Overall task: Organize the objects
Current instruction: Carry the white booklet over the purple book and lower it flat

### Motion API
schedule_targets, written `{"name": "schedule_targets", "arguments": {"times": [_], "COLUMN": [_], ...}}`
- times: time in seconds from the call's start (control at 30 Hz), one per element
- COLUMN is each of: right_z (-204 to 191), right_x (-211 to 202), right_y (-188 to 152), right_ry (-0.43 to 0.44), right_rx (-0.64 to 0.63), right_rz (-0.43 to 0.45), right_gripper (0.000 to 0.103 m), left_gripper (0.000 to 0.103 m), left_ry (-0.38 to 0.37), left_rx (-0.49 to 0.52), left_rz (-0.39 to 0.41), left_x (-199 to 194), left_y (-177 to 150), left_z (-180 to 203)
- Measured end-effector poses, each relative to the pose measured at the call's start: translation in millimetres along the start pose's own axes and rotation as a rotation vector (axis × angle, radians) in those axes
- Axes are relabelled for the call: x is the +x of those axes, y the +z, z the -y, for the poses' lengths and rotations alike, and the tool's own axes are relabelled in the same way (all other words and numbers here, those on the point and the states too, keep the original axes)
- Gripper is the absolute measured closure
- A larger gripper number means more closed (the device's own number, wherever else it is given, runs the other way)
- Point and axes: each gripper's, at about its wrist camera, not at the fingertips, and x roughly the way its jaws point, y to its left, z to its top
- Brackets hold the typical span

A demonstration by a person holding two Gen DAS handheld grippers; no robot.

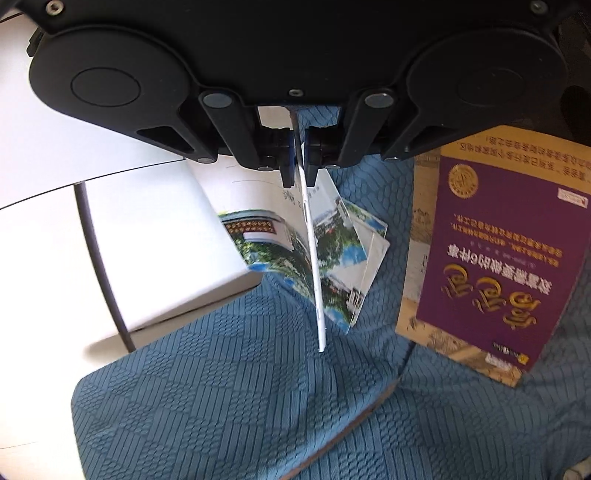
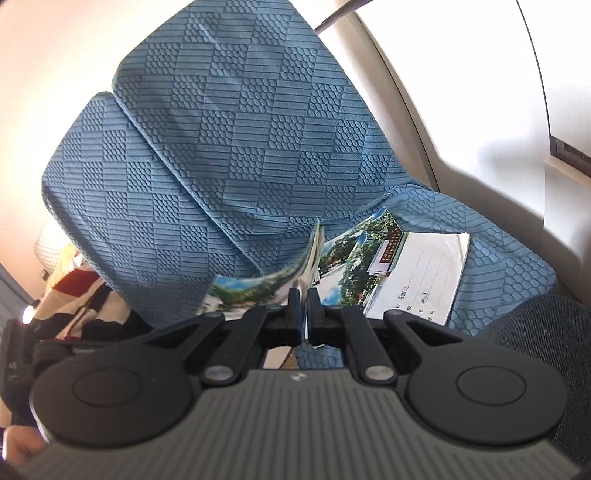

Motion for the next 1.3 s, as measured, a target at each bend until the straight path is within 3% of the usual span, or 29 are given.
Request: {"name": "schedule_targets", "arguments": {"times": [0.23,0.67,1.3], "right_z": [-36.4,-100.7,-127.5], "right_x": [-1.1,-1.7,37.1], "right_y": [-7.2,-26.6,-64.0], "right_ry": [0.012,0.082,0.086], "right_rx": [-0.041,-0.159,-0.196], "right_rz": [-0.002,0.003,-0.096], "right_gripper": [0.098,0.098,0.098], "left_gripper": [0.100,0.100,0.100], "left_ry": [-0.003,-0.003,0.051], "left_rx": [0.001,-0.042,-0.104], "left_rz": [0.027,0.147,0.134], "left_x": [-31.2,-85.1,-81.0], "left_y": [12.5,22.2,29.1], "left_z": [-13.2,-54.9,-114.8]}}
